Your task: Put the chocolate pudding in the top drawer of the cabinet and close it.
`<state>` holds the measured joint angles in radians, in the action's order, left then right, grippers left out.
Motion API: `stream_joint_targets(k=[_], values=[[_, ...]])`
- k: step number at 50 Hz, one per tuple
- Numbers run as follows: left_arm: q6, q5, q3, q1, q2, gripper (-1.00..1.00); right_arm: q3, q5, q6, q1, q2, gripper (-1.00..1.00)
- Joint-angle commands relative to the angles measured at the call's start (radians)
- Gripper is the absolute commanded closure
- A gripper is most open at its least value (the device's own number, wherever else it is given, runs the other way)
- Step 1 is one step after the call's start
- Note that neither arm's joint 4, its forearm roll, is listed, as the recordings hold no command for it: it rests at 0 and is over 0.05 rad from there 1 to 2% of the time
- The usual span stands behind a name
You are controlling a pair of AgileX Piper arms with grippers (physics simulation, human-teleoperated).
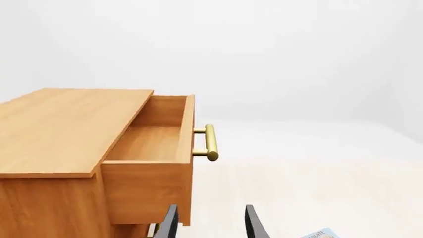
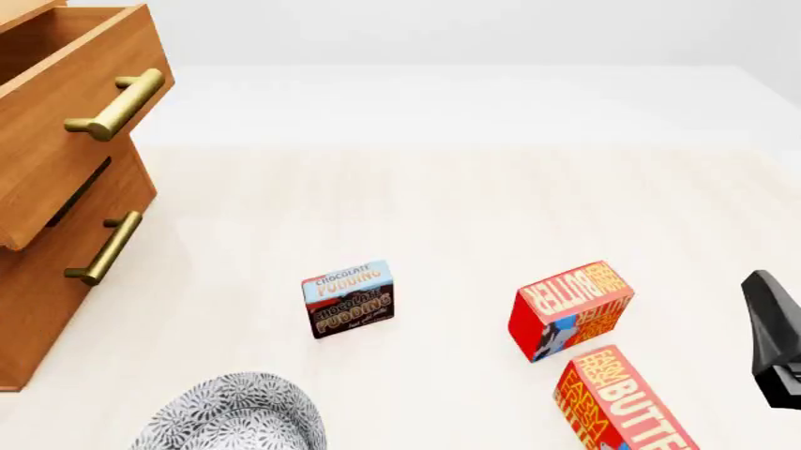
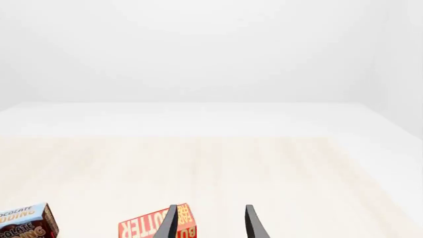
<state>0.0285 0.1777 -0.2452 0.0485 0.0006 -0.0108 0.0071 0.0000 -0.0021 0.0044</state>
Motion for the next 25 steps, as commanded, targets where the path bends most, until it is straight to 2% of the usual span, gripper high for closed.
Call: stream_joint_targets(k=[1,4,6,8,10,13,20,22,24,25], values=[[-0.013,0.079,-0.11,-0.038,-0.001,-1.0,0.003,-0.003,0.001,0.0,0.001,-1.0],[-0.011,0.109,-0.137,-0.043,0.0,-1.0,0.003,-0.003,0.001,0.0,0.001,-1.0],[0.039,0.155,-0.141,-0.033,0.001,-1.0,0.003,-0.003,0.001,0.0,0.001,-1.0],[0.029,0.172,-0.175,-0.04,0.004,-1.0,0.003,-0.003,0.001,0.0,0.001,-1.0],[0.02,0.175,-0.2,-0.008,0.037,-1.0,0.003,-0.003,0.001,0.0,0.001,-1.0],[0.018,0.18,-0.231,-0.033,0.077,-1.0,0.003,-0.003,0.001,0.0,0.001,-1.0],[0.036,0.225,-0.37,-0.049,0.157,-1.0,0.003,-0.003,0.001,0.0,0.001,-1.0],[0.042,0.23,-0.384,-0.039,0.167,-1.0,0.003,-0.003,0.001,0.0,0.001,-1.0],[0.048,0.247,-0.421,-0.062,0.225,-1.0,0.003,-0.003,0.001,0.0,0.001,-1.0],[0.069,0.253,-0.439,-0.024,0.237,-1.0,0.003,-0.003,0.001,0.0,0.001,-1.0]])
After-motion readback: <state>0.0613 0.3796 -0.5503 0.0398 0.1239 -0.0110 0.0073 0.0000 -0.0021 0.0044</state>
